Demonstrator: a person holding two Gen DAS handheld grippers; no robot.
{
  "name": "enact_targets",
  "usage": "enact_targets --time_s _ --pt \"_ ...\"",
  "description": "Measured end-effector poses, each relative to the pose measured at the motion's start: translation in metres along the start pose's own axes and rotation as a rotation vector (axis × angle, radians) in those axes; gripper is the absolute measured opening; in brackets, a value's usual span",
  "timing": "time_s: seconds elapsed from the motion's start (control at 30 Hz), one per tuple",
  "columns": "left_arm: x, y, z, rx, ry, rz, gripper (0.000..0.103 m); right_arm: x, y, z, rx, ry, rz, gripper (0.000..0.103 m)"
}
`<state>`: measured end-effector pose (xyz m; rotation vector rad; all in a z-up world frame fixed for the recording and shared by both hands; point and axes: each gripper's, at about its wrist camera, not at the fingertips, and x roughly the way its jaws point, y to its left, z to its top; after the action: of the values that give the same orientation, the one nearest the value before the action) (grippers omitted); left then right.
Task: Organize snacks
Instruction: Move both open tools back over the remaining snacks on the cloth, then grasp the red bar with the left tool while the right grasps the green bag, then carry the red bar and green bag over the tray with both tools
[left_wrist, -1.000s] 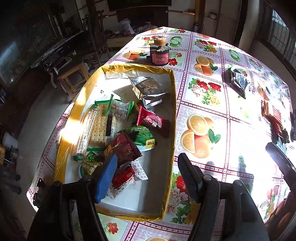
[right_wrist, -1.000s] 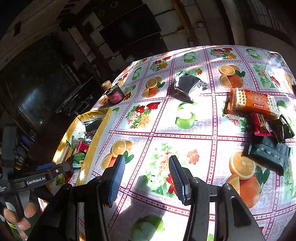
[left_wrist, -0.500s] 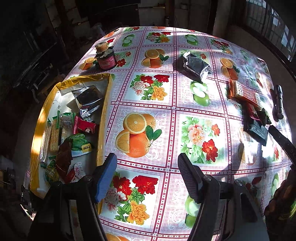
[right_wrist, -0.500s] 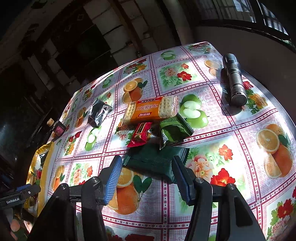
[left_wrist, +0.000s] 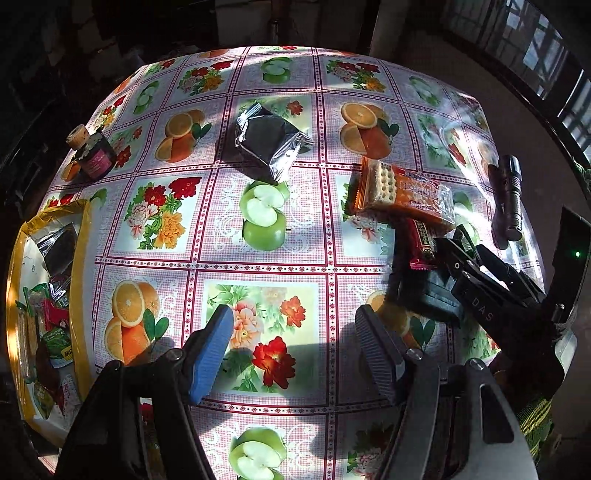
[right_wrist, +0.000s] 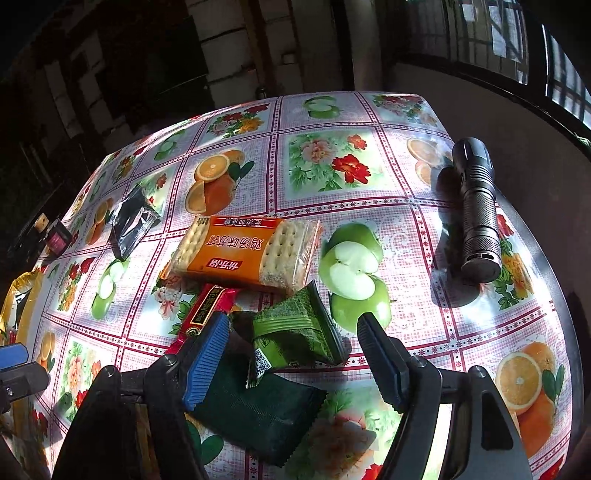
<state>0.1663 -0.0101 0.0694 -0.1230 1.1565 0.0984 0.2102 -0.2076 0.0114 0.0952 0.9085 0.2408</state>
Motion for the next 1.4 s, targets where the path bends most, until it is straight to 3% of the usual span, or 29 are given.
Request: enact_targets --time_s 0.03,0.27,0.4,0.5,0.63,0.7,0.73,0.77,0.8,1.0,1.4 --pt "0.004 -0.007 0.006 0.007 0.001 -0.001 0.068 -0.002 -0.003 -0.001 0.017 -0.004 0.018 0.041" --pt "0.045 -0.056 0.037 0.047 0.049 -0.028 0.067 -0.056 -0.034 -0.017 0.180 -0.159 0.053 0.041" --pt "0.066 -0.081 0.048 0.064 0.068 -0.008 0.067 -0.080 -0.048 -0.023 0.256 -0.246 0.075 0.041" --pt "0.076 -0.097 0.056 0.083 0.057 0.023 0.067 -0.085 -0.051 -0.022 0.277 -0.263 0.102 0.041" --pt "0.091 -0.107 0.056 0.113 0.094 0.037 0.054 -0.081 -0.054 -0.023 0.290 -0.247 0.134 0.041" --pt "0.090 -0.110 0.053 0.121 0.074 0.045 0.051 -0.080 -0.054 -0.024 0.293 -0.246 0.141 0.041" --pt "0.089 -0.110 0.051 0.127 0.067 0.036 0.043 -0.081 -0.054 -0.024 0.294 -0.249 0.137 0.041" --pt "0.087 -0.111 0.050 0.134 0.062 0.033 0.026 -0.082 -0.054 -0.025 0.295 -0.250 0.138 0.041" --pt "0.085 -0.110 0.047 0.137 0.060 0.037 0.019 -0.083 -0.054 -0.025 0.297 -0.251 0.139 0.041" --pt "0.059 -0.075 0.020 0.122 0.014 0.072 0.019 -0.089 -0.041 -0.037 0.277 -0.239 0.192 0.041" --pt "-0.041 0.028 -0.057 0.014 -0.155 0.182 0.019 -0.117 0.043 -0.072 0.120 -0.210 0.321 0.041"
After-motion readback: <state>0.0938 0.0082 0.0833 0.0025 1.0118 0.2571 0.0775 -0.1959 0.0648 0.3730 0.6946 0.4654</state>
